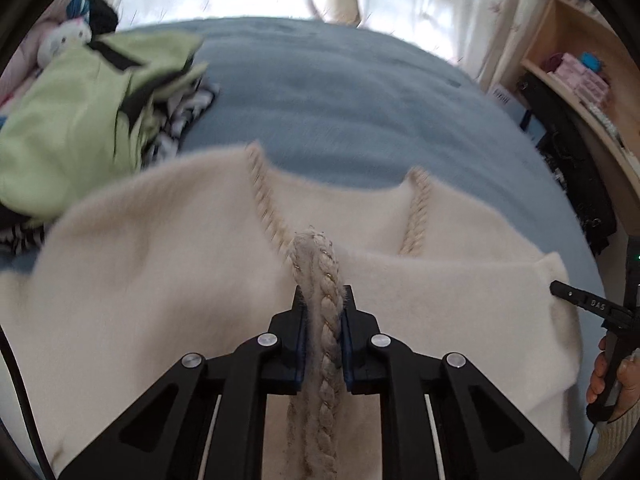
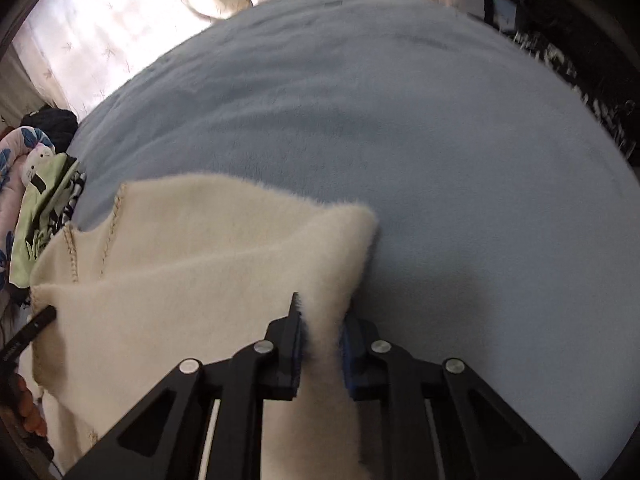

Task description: Fold large clothes

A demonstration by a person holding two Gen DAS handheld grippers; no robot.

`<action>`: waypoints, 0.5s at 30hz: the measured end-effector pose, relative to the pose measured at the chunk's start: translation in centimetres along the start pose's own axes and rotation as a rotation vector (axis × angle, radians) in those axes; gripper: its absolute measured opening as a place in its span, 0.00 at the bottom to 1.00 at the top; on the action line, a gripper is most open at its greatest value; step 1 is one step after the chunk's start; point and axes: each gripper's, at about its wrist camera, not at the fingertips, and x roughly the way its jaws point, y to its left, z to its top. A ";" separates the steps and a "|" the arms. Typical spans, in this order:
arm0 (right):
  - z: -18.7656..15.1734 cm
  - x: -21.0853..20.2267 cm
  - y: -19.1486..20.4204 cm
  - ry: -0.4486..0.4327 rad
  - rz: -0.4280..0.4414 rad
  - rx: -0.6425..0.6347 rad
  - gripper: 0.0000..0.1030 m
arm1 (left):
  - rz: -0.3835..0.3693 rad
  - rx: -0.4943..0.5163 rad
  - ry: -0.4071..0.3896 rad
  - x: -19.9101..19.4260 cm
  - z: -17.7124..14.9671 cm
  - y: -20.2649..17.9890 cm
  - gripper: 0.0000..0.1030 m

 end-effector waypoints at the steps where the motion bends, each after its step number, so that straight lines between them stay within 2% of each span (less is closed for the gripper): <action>1: 0.0 0.1 -0.2 -0.010 -0.003 0.010 0.13 | 0.002 0.008 -0.020 0.0 0.3 -0.3 0.11; 2: -0.2 0.8 -0.4 0.004 -0.017 0.019 0.14 | 0.020 0.013 -0.019 0.5 0.3 -0.5 0.12; 4: -0.8 2.1 -0.2 0.033 -0.061 0.005 0.18 | 0.078 0.027 0.044 2.8 -0.1 -0.4 0.12; 6: -0.9 1.4 -0.2 0.020 -0.065 0.011 0.27 | 0.124 0.023 0.099 4.5 -1.0 0.0 0.22; 9: -1.1 -1.6 -0.9 -0.003 0.006 0.064 0.36 | 0.136 0.009 0.079 3.0 -1.5 0.7 0.32; 11: -1.6 -4.3 -1.2 -0.044 0.031 0.064 0.42 | 0.149 0.012 0.069 1.3 -1.8 1.2 0.33; 14: -3.5 -7.4 -0.5 -0.091 0.017 -0.003 0.42 | 0.227 0.036 0.018 -1.8 -2.6 1.2 0.33; 15: -4.3 -8.0 0.1 -0.093 0.009 -0.024 0.42 | 0.227 0.051 0.001 -3.0 -3.0 0.7 0.33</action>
